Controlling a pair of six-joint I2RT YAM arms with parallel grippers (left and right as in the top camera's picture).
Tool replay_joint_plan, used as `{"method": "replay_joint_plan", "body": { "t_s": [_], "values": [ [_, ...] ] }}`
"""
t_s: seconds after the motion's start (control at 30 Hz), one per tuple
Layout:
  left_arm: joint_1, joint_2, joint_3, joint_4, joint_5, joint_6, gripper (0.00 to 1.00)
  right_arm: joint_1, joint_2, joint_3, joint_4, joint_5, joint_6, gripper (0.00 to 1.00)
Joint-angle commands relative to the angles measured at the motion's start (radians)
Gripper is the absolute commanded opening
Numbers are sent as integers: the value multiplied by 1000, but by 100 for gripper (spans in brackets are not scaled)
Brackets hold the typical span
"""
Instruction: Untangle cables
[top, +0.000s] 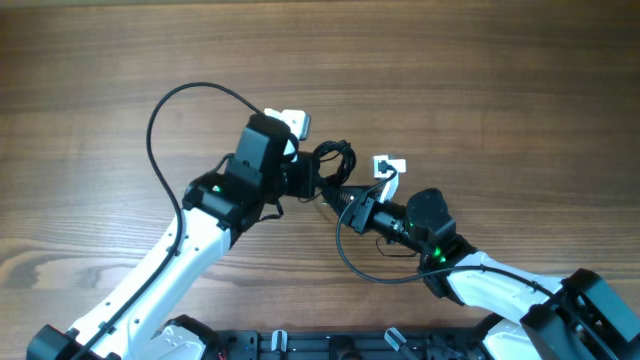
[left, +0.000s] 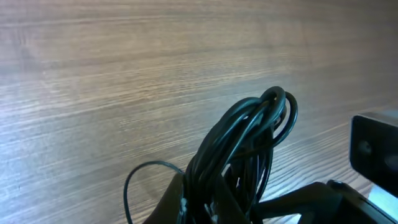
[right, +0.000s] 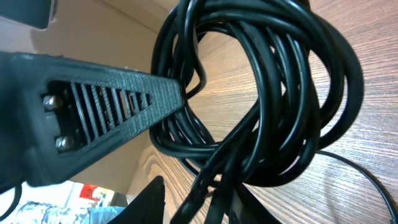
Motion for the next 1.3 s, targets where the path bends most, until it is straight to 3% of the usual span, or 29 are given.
{"method": "replay_joint_plan", "body": {
  "t_s": [0.0, 0.1, 0.2, 0.4, 0.6, 0.77, 0.93, 1.17, 1.27],
  "values": [
    [-37, 6, -3, 30, -11, 22, 4, 3, 5, 7, -9, 8, 55, 26],
    [-45, 6, -3, 23, -105, 22, 4, 3, 5, 7, -8, -34, 99, 5],
    [-44, 6, -3, 3, -304, 22, 4, 1, 5, 7, -7, -89, 106, 5],
    [-44, 6, -3, -28, -313, 34, 4, -146, 5, 7, 123, -312, 224, 4],
    [-44, 6, -3, -6, -4, 143, 4, -175, 5, 7, 130, -248, 284, 5],
    [-44, 6, -3, -8, 84, 169, 4, -175, 5, 7, 35, -39, 281, 5],
    [-44, 6, -3, -16, 409, 346, 4, -175, 5, 8, 19, 39, 281, 5],
    [-44, 6, -3, -58, 511, 399, 4, -175, 5, 10, 39, 39, 282, 6],
    [-33, 6, -3, -18, 522, 395, 4, -175, 5, 10, -2, 5, 280, 22]
  ]
}}
